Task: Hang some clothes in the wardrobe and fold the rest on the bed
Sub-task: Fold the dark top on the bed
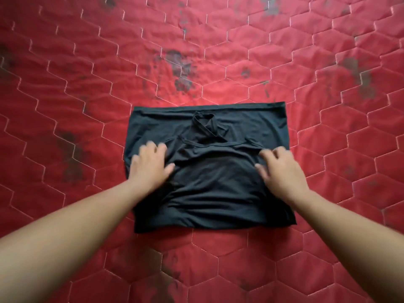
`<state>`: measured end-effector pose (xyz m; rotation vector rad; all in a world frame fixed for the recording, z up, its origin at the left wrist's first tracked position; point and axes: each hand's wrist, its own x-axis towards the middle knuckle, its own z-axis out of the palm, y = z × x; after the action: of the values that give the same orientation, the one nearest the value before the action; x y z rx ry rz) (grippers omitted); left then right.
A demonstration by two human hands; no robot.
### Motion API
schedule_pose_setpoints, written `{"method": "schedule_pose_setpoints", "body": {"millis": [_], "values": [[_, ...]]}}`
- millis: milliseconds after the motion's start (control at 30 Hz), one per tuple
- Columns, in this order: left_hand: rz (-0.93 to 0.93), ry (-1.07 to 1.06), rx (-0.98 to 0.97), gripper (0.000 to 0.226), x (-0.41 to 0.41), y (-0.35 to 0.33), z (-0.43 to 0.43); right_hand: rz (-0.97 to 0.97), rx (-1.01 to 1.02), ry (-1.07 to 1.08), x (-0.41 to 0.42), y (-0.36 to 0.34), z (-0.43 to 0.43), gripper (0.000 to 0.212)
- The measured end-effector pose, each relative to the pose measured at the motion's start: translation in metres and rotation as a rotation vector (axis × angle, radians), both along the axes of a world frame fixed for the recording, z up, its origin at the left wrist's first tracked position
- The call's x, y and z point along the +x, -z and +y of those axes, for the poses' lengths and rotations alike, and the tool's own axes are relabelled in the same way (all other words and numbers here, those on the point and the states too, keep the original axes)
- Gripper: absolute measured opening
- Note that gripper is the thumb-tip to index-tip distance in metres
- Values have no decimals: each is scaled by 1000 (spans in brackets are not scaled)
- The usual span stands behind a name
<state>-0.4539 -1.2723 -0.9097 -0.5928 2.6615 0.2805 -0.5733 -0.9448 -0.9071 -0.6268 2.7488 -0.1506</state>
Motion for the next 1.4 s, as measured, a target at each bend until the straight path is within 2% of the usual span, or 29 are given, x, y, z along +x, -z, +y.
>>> {"method": "schedule_pose_setpoints", "body": {"millis": [33, 100, 167, 233, 300, 367, 433, 500, 633, 700, 733, 800, 867, 933, 1000, 1100, 1233, 1333, 1400], "values": [[49, -97, -33, 51, -5, 4, -5, -37, 2, 129, -11, 3, -5, 48], [18, -326, 81, 60, -14, 13, -16, -176, -9, 305, -34, 9, -14, 55], [5, -458, 199, 48, -22, 22, -25, -274, -66, 394, -54, 13, -21, 41], [21, -507, 278, 26, -26, 24, -32, -402, -118, 400, -67, 14, -27, 23], [75, -531, 376, 14, -27, 22, -37, -454, -211, 409, -68, 11, -29, 15], [216, -574, 496, 10, -27, 17, -45, -317, -372, 452, -70, 4, -27, 5], [373, -577, 587, 9, -34, 5, -59, -97, -486, 459, -77, -11, -25, 12], [473, -538, 614, 10, -51, -5, -77, 27, -529, 456, -93, -22, -29, 14], [510, -553, 467, 13, -95, -2, -100, 79, -399, 410, -133, -11, -50, 24], [423, -554, 313, 38, -104, 6, -92, 89, -249, 344, -133, 0, -62, 41], [376, -500, 228, 50, -103, 9, -82, 122, -166, 264, -125, 5, -69, 48], [311, -235, 115, 62, -91, 20, -52, 165, -110, 8, -96, 16, -80, 54], [224, 34, 103, 70, -76, 38, -22, 127, -71, -246, -63, 30, -90, 63], [119, 163, 59, 74, -62, 60, -4, 66, 28, -398, -40, 47, -102, 75], [78, 228, -35, 72, -53, 79, 1, 39, 116, -455, -26, 66, -108, 78], [98, 233, -101, 71, -51, 87, 0, 29, 183, -426, -23, 76, -114, 79], [109, 146, -148, 72, -35, 82, -13, 70, 102, -407, -23, 63, -130, 80], [94, 58, -144, 72, -5, 75, -37, 8, 233, -476, -27, 58, -150, 82], [85, -9, -118, 72, 19, 71, -48, 62, 229, -412, -25, 50, -174, 79]]}}
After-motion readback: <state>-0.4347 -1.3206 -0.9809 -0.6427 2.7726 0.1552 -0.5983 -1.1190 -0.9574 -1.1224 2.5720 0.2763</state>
